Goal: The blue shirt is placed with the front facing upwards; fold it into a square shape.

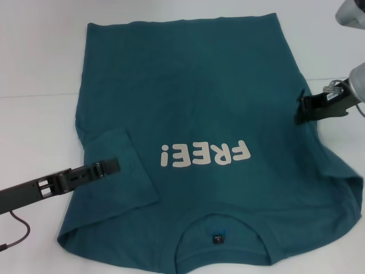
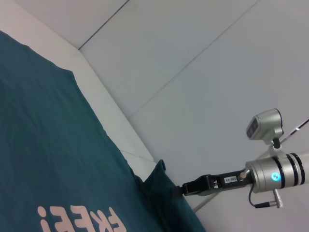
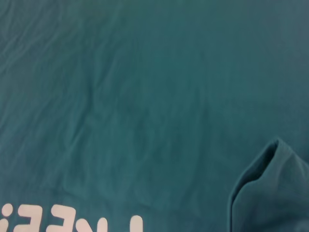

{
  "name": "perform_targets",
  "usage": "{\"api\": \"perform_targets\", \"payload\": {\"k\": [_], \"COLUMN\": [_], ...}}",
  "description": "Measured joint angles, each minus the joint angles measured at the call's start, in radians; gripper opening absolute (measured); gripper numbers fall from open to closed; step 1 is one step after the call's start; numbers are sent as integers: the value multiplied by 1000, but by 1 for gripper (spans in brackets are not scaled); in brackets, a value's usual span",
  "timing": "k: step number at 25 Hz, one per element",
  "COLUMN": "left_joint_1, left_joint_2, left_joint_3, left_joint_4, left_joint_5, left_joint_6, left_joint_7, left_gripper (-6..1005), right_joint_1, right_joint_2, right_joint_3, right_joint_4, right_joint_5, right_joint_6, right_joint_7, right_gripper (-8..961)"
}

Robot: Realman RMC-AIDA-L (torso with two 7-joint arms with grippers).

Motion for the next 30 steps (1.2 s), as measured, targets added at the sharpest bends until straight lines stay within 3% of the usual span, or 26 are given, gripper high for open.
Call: {"api": "perform_targets", "payload": {"k": [5,21,26,30], "left_joint_1": [0,-1,-1,1], "left_joint_2": [0,1,2,2], "left_joint_3": [0,0,0,-2], "left_joint_4": [-5,-20,-20,-20], "left_joint_5": [0,-2,-2,-2], "left_joint_6": [-5,-18,-18,-18], "left_joint_7": [-1,0,0,-1], "left_gripper": [812,812,813,813], "right_joint_1": [31,39,37,32], "right_joint_2": [7,39,40,35], "right_joint_3": [-10,-46,-43,-39], "right_joint_4": [74,79,71,68], "right_joint_5": [-8,-7,0,16], "right_joint_6": [60,139,141,139], "right_joint_7": [10,52,50,44], "right_gripper": [39,58,66,170]}}
